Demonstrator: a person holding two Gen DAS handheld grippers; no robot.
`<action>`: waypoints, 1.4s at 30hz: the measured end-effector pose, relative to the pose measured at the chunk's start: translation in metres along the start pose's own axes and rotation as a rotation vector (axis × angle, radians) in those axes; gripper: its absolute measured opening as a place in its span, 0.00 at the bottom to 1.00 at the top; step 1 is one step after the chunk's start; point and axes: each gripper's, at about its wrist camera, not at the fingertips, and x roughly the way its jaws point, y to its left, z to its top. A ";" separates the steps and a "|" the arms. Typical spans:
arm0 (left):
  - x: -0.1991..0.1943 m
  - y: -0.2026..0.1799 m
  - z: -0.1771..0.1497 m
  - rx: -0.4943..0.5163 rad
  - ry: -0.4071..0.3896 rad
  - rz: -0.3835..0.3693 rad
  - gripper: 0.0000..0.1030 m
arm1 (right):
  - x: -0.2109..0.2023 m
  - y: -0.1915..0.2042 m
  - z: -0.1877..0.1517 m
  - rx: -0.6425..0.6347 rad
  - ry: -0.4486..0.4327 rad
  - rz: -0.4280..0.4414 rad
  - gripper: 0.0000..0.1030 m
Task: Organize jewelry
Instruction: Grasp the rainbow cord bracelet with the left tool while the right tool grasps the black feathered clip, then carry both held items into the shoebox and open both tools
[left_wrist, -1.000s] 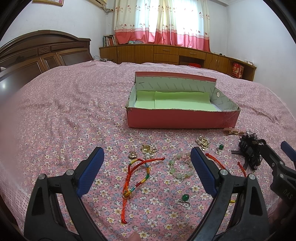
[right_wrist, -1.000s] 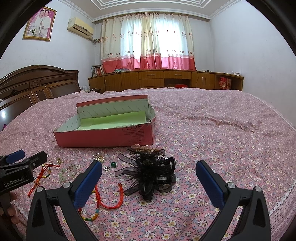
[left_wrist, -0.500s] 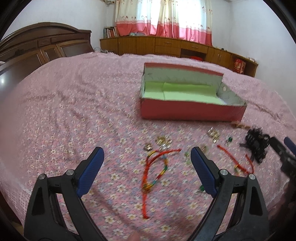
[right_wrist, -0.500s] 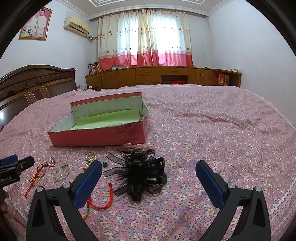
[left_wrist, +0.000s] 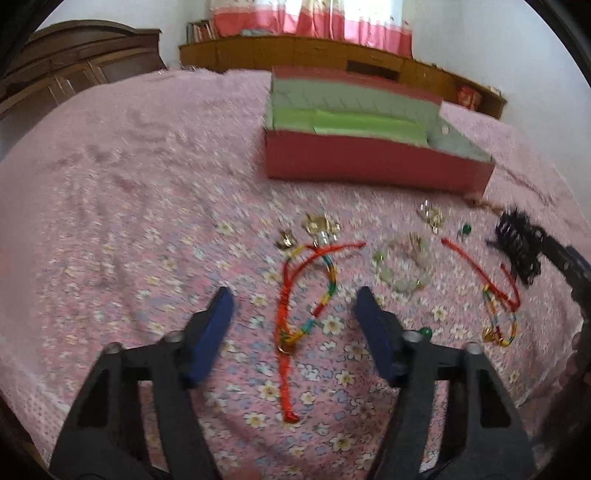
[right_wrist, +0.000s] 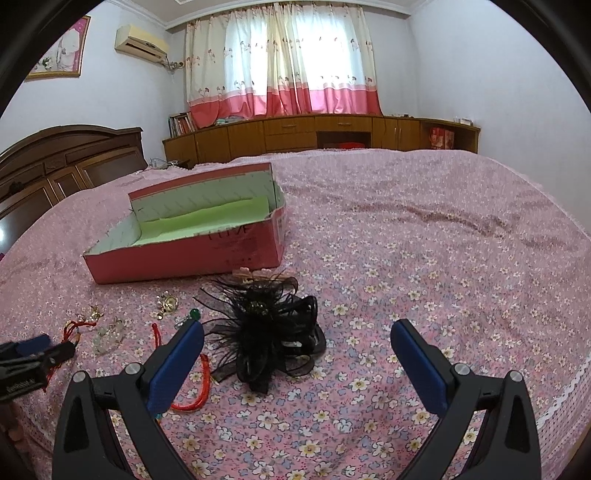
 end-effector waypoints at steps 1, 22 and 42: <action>0.003 0.000 -0.001 0.001 0.009 0.000 0.47 | 0.001 -0.001 0.000 0.002 0.003 0.000 1.00; 0.015 0.021 0.013 -0.025 0.077 -0.047 0.06 | 0.060 0.001 0.011 -0.014 0.208 0.068 0.77; -0.023 0.017 0.068 0.008 0.034 -0.093 0.00 | 0.037 -0.013 0.023 0.004 0.204 0.117 0.54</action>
